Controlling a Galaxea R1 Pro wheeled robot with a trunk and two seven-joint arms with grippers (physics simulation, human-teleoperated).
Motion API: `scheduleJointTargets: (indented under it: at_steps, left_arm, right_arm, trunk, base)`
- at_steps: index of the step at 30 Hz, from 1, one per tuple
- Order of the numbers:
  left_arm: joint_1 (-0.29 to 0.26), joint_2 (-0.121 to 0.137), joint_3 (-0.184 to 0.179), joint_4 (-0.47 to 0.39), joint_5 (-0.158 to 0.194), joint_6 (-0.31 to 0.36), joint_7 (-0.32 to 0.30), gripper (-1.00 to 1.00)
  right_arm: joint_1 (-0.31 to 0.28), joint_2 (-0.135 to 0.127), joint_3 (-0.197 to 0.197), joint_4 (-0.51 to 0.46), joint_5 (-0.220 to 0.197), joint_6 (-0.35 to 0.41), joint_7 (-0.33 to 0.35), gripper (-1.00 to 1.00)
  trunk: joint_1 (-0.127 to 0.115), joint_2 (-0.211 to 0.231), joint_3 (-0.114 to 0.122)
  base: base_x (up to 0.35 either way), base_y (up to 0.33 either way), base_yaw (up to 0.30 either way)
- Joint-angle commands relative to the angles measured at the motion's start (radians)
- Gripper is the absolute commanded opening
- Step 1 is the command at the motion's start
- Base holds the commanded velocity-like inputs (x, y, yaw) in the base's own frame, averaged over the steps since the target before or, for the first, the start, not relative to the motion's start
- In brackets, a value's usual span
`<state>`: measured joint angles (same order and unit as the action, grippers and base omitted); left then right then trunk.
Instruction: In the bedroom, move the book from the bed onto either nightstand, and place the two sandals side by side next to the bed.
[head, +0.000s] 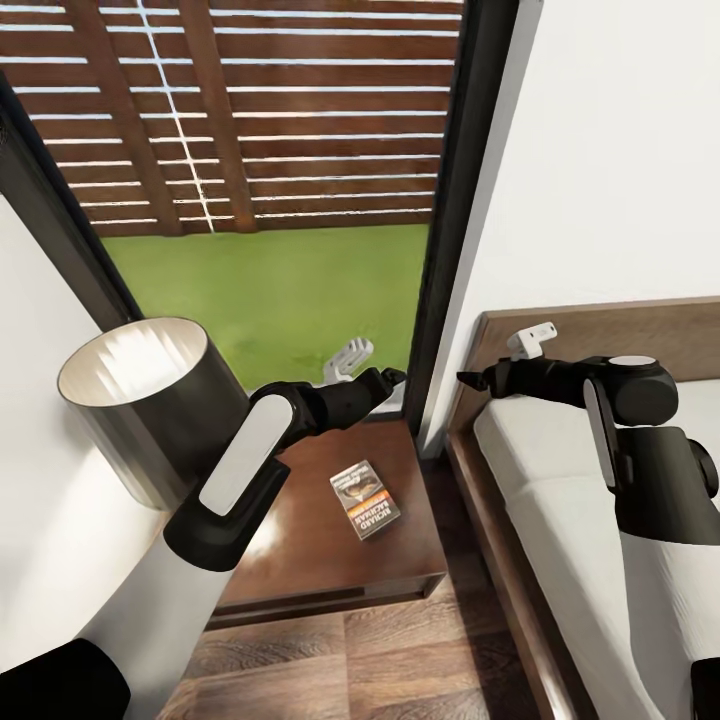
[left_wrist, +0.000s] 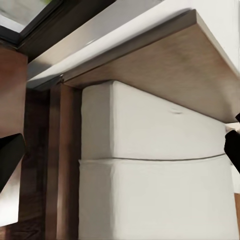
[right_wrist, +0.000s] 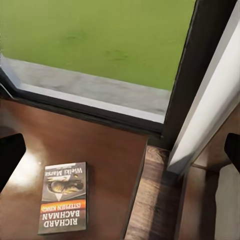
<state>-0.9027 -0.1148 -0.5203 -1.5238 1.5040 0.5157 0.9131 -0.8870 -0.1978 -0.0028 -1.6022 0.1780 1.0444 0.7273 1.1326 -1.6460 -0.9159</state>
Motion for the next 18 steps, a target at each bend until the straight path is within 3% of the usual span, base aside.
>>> scheduleJointTargets:
  at_steps: [1, 18]
  left_arm:
    - [-0.001, 0.000, 0.000, -0.001, 0.005, 0.002, 0.007, 1.00]
    - [-0.001, -0.001, 0.000, 0.000, 0.005, 0.001, 0.009, 1.00]
  right_arm:
    - [-0.001, 0.000, 0.000, -0.001, 0.011, 0.003, 0.010, 1.00]
    - [0.000, -0.001, 0.000, -0.001, 0.011, 0.003, 0.010, 1.00]
  trunk:
    - [-0.004, 0.007, 0.002]
    - [-0.069, 0.126, 0.056]
  base:
    - [0.000, 0.000, 0.000]
    - [0.000, 0.000, 0.000]
